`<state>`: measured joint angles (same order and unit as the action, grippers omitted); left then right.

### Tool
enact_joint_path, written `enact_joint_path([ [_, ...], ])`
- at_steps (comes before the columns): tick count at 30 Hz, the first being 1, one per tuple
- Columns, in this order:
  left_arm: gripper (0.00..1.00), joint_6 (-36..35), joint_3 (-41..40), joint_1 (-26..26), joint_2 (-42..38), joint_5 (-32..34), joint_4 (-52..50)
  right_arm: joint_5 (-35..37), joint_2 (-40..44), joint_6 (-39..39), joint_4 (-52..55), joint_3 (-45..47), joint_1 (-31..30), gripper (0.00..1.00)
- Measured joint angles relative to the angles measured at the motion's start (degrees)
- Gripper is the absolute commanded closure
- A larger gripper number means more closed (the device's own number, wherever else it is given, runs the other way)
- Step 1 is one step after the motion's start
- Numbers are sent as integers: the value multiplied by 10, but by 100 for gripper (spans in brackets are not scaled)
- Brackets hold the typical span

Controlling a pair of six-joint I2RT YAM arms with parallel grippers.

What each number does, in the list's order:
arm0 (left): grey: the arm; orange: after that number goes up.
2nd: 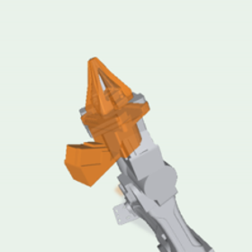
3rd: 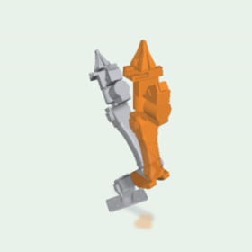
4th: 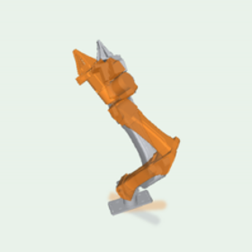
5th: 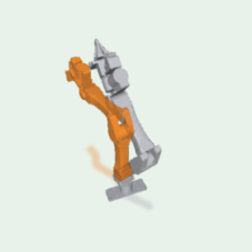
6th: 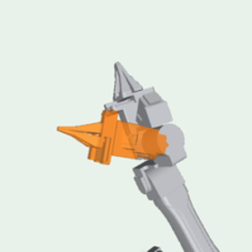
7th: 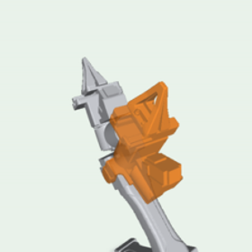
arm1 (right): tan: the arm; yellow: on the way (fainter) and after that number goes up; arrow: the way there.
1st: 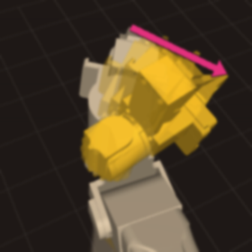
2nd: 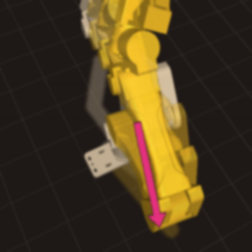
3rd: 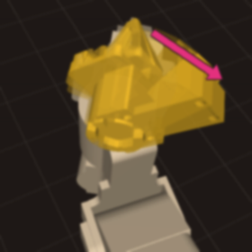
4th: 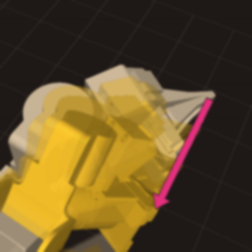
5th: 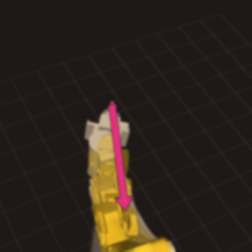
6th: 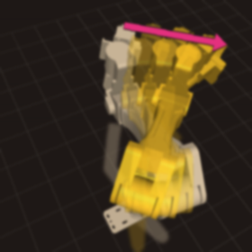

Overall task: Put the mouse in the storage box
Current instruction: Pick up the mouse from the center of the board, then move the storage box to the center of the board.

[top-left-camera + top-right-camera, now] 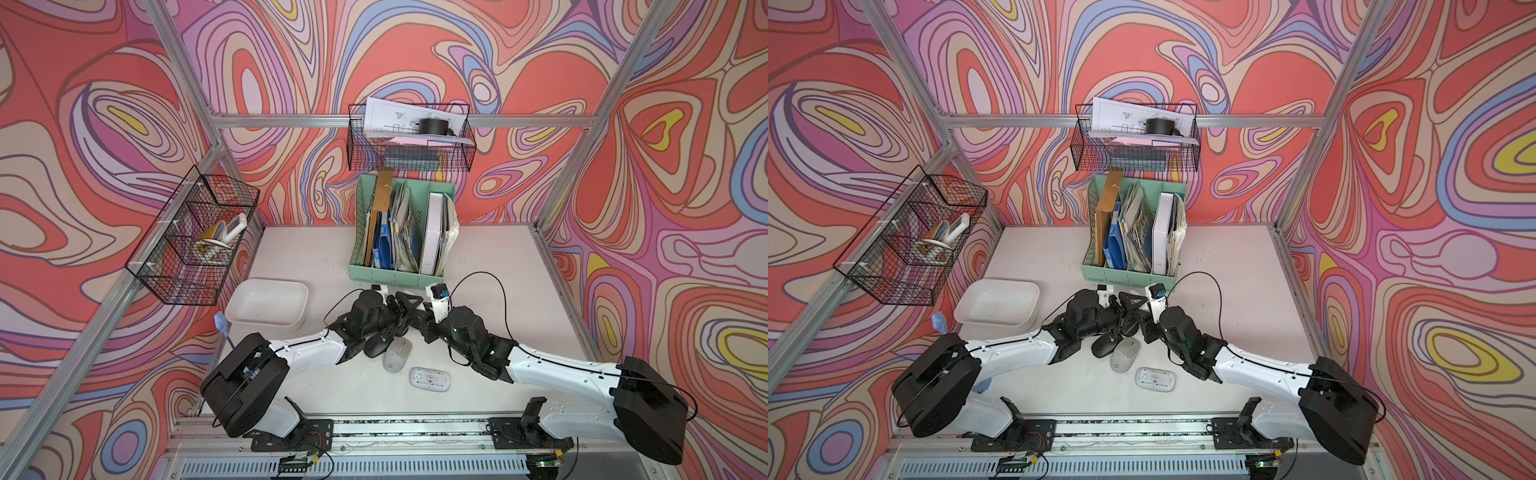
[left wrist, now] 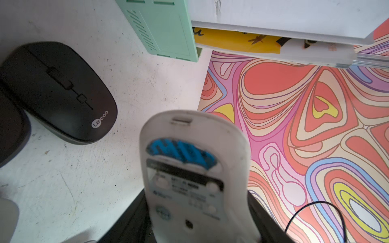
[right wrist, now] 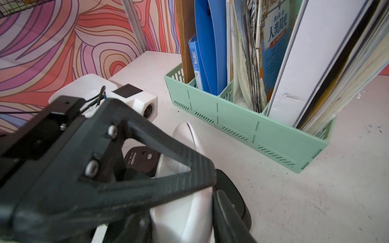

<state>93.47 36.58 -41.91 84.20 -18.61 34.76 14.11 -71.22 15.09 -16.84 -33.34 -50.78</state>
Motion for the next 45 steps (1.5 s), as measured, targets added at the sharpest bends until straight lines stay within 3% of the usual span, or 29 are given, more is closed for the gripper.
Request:
enact_joint_path([
  [6,8,-23,-5,5,-49,-3,-46,18,-11,6,11,-32,-3,86],
  [11,1,-99,25,33,-148,24,-205,30,-36,4,17,-70,-4,87],
  [20,1,-273,165,78,-304,160,-532,34,-119,-16,32,-151,-19,88],
  [27,1,-414,331,85,-385,351,-757,59,-254,-76,34,-290,-77,90],
  [34,1,-499,396,85,-490,487,-838,91,-417,-172,12,-452,-137,91],
  [45,1,-561,396,85,-563,565,-893,100,-617,-278,21,-701,-167,92],
])
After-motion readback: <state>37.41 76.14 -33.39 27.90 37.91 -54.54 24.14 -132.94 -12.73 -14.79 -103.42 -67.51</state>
